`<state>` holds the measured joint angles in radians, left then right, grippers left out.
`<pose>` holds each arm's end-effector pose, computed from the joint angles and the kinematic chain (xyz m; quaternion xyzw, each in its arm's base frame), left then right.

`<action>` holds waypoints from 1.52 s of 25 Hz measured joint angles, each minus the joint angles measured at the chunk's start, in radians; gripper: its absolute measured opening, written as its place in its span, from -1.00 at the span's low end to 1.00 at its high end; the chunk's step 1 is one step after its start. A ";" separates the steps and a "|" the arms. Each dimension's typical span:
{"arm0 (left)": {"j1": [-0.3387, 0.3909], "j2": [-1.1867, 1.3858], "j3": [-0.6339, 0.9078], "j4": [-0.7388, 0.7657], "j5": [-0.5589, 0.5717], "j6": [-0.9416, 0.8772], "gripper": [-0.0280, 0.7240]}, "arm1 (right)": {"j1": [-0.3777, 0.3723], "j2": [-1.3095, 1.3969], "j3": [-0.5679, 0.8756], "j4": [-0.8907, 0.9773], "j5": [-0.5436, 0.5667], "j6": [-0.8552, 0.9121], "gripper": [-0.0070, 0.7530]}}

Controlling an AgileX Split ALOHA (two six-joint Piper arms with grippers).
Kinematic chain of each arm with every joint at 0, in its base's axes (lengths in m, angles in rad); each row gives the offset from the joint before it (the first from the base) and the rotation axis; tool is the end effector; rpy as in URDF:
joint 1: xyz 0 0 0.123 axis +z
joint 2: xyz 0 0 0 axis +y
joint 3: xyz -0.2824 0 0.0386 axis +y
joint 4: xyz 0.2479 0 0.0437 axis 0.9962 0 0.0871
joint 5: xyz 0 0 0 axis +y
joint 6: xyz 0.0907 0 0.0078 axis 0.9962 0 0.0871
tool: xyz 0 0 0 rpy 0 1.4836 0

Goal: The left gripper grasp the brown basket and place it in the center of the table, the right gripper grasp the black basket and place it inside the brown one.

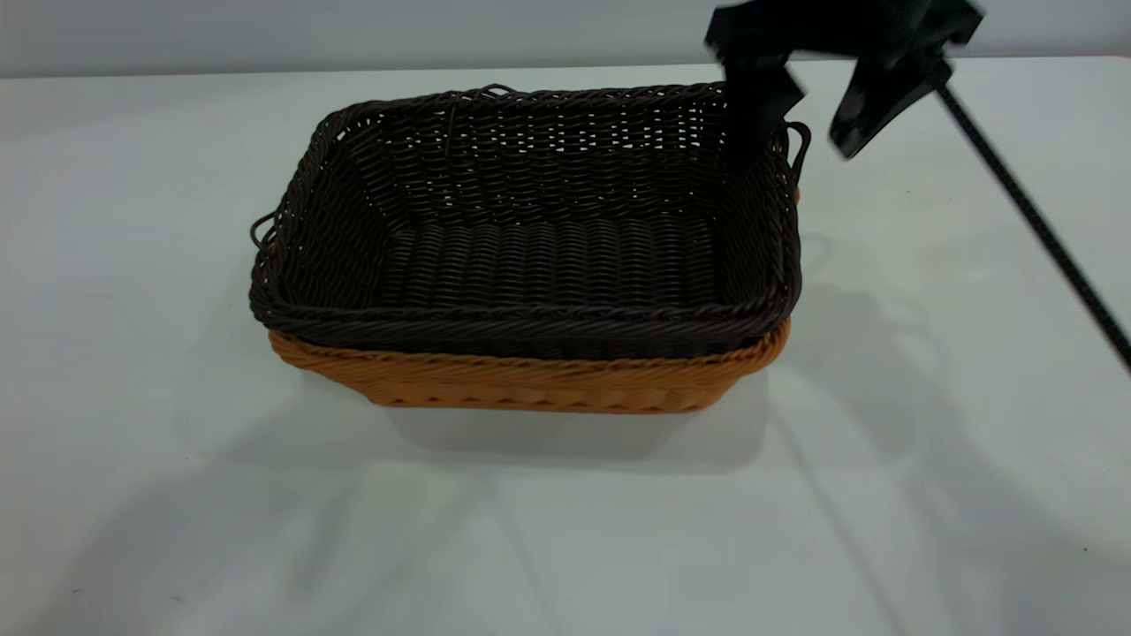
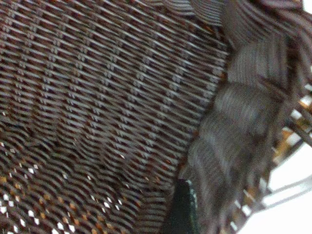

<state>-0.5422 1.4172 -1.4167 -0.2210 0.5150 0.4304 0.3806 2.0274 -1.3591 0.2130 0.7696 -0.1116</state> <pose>0.2738 -0.1764 0.4147 0.3453 0.7632 -0.1275 0.5311 0.3676 0.1615 0.1525 -0.1751 0.9750 0.0958 0.0972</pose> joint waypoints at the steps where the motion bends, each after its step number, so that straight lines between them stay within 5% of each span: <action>1: 0.000 -0.019 0.000 0.029 0.028 -0.001 0.02 | 0.000 -0.027 0.000 -0.017 0.015 0.004 0.52; 15: 0.000 -0.293 0.000 0.458 0.650 -0.267 0.02 | 0.000 -0.668 0.000 -0.092 0.318 0.066 0.50; 20: 0.000 -0.371 0.011 0.502 0.652 -0.351 0.02 | 0.000 -0.858 0.000 -0.092 0.461 0.104 0.50; 26: 0.000 -0.522 0.130 0.500 0.652 -0.430 0.02 | 0.000 -1.071 0.072 -0.096 0.487 0.112 0.50; 38: 0.000 -0.695 0.612 0.412 0.652 -0.567 0.17 | 0.000 -1.466 0.672 -0.199 0.467 0.166 0.50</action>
<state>-0.5422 0.7219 -0.8045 0.1914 1.1668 -0.1364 0.3806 0.5611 -0.6869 0.0142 1.2367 0.0549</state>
